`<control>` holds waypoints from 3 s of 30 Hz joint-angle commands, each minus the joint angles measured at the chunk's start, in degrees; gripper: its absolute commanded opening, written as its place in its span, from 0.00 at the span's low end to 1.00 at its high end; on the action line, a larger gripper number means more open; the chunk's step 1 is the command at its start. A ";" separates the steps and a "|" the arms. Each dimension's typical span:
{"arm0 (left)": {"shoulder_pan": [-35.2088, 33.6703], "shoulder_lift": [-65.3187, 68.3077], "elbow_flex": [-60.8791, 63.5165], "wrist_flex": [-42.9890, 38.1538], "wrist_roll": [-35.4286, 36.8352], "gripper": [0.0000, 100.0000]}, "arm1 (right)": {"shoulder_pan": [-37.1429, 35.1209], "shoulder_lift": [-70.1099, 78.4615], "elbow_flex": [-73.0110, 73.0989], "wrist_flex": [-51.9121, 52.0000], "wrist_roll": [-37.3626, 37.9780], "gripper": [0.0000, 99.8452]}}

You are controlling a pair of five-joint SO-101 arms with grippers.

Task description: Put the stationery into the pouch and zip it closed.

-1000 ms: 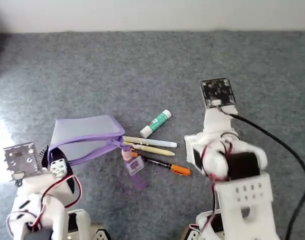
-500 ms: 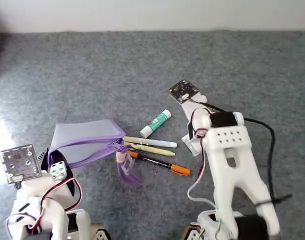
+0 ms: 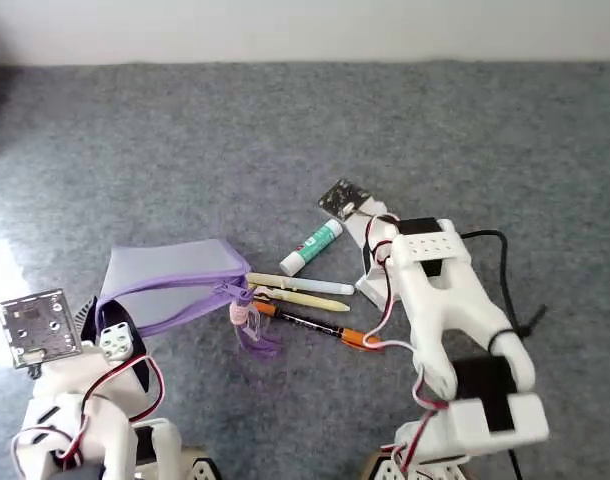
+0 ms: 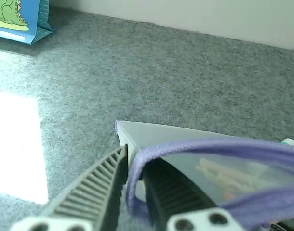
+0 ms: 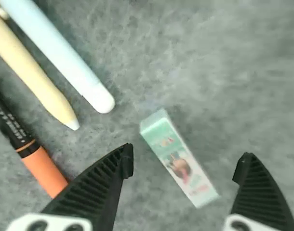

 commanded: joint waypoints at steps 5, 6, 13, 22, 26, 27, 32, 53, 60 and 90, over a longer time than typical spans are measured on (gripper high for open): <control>0.09 0.79 -0.04 -0.18 4.22 0.01 | 0.57 8.66 -13.45 4.88 1.05 0.19; 0.09 0.70 -0.04 -0.18 4.22 0.01 | 0.66 9.71 -14.59 5.67 1.14 0.13; 0.09 0.62 -0.22 -0.18 4.22 0.01 | 4.09 10.07 -15.47 8.04 1.14 0.01; 0.00 1.05 -2.51 1.67 4.31 0.01 | 6.64 -5.32 -15.38 22.73 -0.53 0.01; 0.09 1.14 -2.68 3.78 4.31 0.01 | 6.55 -14.29 -15.38 29.41 -6.15 0.01; 0.09 1.14 -2.77 3.87 4.31 0.01 | 6.46 -16.57 -15.38 31.34 -7.47 0.01; -0.26 1.58 -2.86 3.78 4.31 0.01 | 5.41 -27.74 -15.38 38.20 -14.51 0.01; 0.18 32.44 -21.14 -0.62 9.58 0.01 | -36.00 -61.85 -15.47 10.95 -43.16 0.01; 0.18 36.04 -23.43 -0.26 9.67 0.01 | -43.56 -54.02 -15.38 -7.52 -45.63 0.01; 0.18 36.04 -23.52 1.85 13.27 0.01 | -45.58 -34.07 -1.67 -34.95 -43.87 0.09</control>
